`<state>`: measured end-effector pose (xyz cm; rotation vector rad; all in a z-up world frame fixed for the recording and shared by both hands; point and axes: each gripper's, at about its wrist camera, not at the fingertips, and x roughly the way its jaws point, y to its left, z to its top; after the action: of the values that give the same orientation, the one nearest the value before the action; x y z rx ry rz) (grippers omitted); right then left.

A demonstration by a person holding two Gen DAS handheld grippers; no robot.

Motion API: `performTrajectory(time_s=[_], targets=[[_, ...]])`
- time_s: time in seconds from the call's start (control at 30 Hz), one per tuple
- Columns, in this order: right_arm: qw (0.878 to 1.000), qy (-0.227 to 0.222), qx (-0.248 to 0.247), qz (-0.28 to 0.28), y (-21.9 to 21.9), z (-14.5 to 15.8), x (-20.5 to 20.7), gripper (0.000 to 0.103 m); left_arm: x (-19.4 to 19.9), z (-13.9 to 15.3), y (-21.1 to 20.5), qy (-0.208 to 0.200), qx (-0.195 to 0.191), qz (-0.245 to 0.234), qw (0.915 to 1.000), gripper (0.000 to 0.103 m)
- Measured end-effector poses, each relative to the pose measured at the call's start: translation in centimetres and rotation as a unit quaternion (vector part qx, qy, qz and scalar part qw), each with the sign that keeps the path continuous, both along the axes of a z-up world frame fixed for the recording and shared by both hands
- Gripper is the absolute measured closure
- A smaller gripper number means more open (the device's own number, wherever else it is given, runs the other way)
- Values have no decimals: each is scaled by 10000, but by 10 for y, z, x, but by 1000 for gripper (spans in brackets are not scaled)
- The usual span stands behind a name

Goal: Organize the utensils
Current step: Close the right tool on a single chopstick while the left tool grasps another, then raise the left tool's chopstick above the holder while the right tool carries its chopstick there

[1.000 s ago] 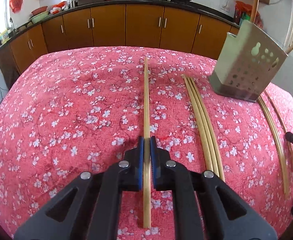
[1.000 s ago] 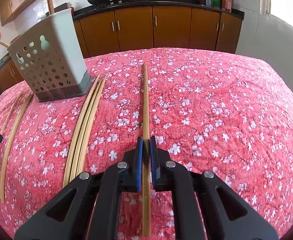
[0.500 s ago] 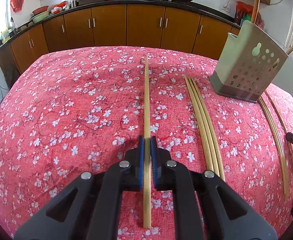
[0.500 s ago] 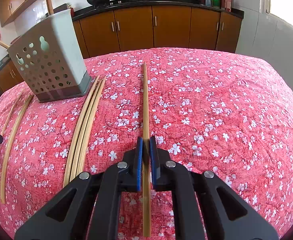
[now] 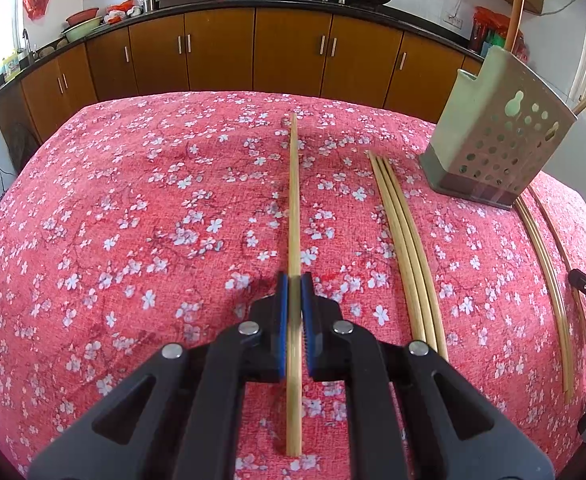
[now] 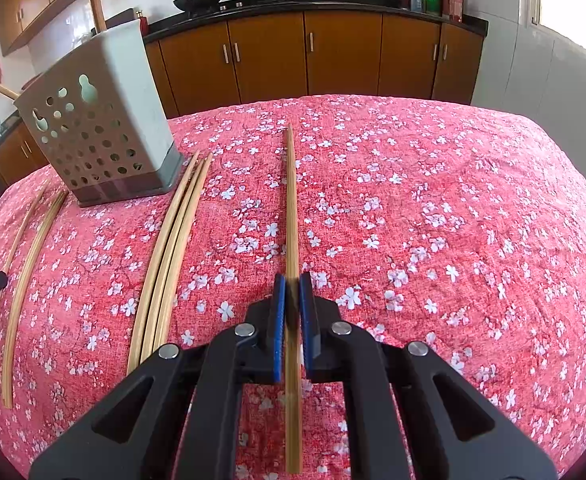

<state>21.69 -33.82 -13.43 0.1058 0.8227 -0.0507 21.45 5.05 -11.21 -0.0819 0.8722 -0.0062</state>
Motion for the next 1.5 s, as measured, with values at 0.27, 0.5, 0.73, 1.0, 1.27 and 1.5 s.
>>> performTrajectory(time_s=[0.27, 0.5, 0.73, 1.0, 1.27, 1.5], targets=[[9999, -2, 105, -8, -2, 1, -1, 95, -1, 2, -3, 15, 56, -30, 10000, 92], [9999, -9, 162, 25, 0, 1, -20, 94, -17, 3, -3, 77, 78, -114, 9999, 92], [9999, -15, 140, 10, 0, 5, -28, 95, -23, 3, -7, 43, 227, -219, 9995, 95], [9939, -1102, 36, 3, -2, 75, -48, 95, -36, 65, 0, -653, 91, -318, 9973, 95], [9839, -1781, 168, -37, -2, 120, -57, 95, -44, 132, 2, -1440, -229, -297, 9889, 95], [9787, -2042, 228, 55, 2, 138, -61, 95, -48, 158, -7, -1627, -222, -391, 9857, 95]])
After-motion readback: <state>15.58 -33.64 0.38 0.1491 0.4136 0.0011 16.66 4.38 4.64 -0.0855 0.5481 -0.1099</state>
